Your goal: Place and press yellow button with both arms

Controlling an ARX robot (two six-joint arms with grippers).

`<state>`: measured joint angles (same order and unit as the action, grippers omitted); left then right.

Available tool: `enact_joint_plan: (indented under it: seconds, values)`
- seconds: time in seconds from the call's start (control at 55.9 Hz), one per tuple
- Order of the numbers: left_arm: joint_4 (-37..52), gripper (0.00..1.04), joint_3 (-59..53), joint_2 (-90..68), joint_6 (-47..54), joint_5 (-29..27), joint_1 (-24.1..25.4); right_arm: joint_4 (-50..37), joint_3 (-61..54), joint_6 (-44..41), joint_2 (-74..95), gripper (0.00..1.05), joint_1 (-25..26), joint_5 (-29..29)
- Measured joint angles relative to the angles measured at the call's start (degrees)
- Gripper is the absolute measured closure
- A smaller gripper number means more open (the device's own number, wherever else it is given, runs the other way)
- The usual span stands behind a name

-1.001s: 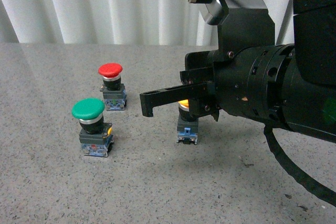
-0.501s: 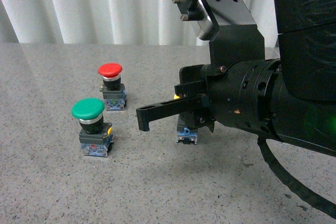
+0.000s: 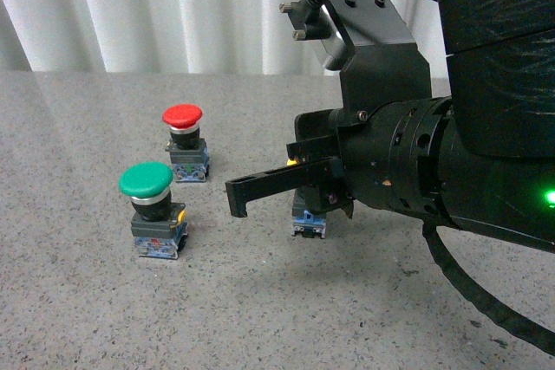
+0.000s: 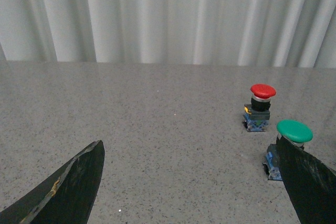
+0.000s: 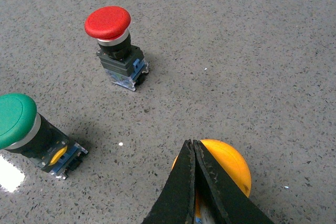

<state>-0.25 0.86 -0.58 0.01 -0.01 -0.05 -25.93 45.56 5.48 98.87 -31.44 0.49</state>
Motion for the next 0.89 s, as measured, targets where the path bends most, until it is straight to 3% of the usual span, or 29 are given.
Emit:
enact_joint_plan:
  seconds: [0.143, 0.322, 0.537, 0.894]
  values:
    - [0.0, 0.07, 0.0, 0.0, 0.0, 0.0, 0.0, -0.13, -0.11, -0.17, -0.5, 1.03, 0.0, 0.07]
    - [-0.02, 0.07, 0.0, 0.0, 0.0, 0.0, 0.0, -9.29, -3.63, 2.67, -2.08, 1.03, 0.39, -4.02]
    - [0.0, 0.07, 0.0, 0.0, 0.0, 0.0, 0.0, -22.49, -4.28, 9.01, -9.51, 1.03, 1.16, -3.02]
    - [0.0, 0.07, 0.0, 0.0, 0.0, 0.0, 0.0, -20.98, -11.72, 15.58, -24.96, 1.03, 5.68, -2.78]
